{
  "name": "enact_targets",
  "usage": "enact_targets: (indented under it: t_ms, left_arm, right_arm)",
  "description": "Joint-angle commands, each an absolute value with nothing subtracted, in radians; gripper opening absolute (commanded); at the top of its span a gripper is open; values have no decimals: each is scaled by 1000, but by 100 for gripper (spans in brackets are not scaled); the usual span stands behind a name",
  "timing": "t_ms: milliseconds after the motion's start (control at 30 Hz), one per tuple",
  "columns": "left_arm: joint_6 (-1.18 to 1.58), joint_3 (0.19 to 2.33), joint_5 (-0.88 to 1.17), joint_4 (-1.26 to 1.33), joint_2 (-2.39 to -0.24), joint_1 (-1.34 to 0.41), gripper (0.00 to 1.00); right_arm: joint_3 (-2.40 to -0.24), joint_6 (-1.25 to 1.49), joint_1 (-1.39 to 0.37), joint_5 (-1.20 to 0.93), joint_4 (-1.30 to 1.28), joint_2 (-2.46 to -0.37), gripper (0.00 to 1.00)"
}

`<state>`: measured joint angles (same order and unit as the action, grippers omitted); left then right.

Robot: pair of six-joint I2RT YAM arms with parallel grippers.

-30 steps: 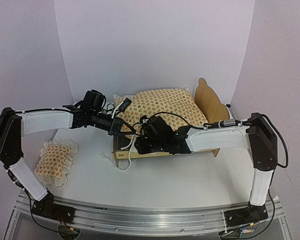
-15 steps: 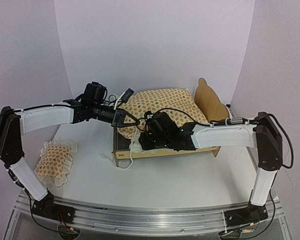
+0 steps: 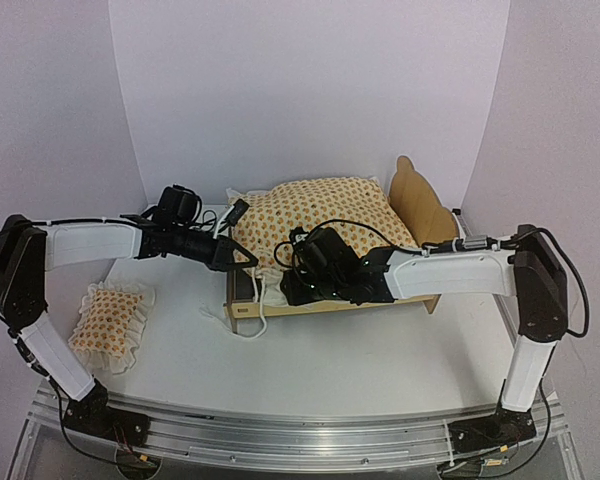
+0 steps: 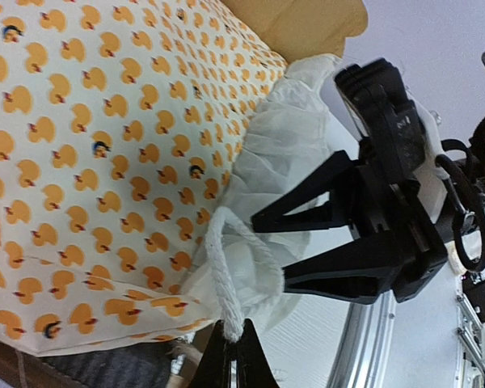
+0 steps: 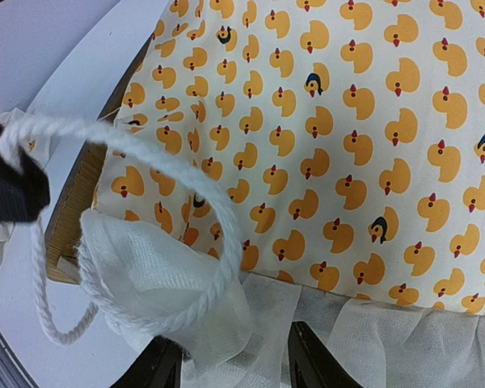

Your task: Set up the pet bed

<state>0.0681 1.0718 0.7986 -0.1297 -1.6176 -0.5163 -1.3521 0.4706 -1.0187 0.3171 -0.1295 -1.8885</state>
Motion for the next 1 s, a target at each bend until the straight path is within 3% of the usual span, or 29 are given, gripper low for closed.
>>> enact_targets:
  t_ms: [0,433,567,833,933,967]
  left_arm:
    - [7,1087,727,-77,-1595,-483,0]
    - [-96,1073,793,-91,-1610,-511,1]
    - [-182,1079,719,-106,-1643,-511,3]
    - [-319,1252,802,-295,-1696,-484,64]
    - [-527,1336,859,-480,-1706,-480,85]
    - [-598,1357,874,-533,-1699,-481,87]
  right_arm:
    - [-1358,463,-1018,308,-127,-1845,45]
    - [-1365,466,-1018,298,-127,-1853,45]
    - [-1370,465,-1018,289,-127,-1858,45]
    - [-1369,475,-1018,281,-128,-1860,45]
    - [-1373,473,-1018,277,-127,-1865,45]
    - [-1373,473,-1017,275,-127,-1866,45]
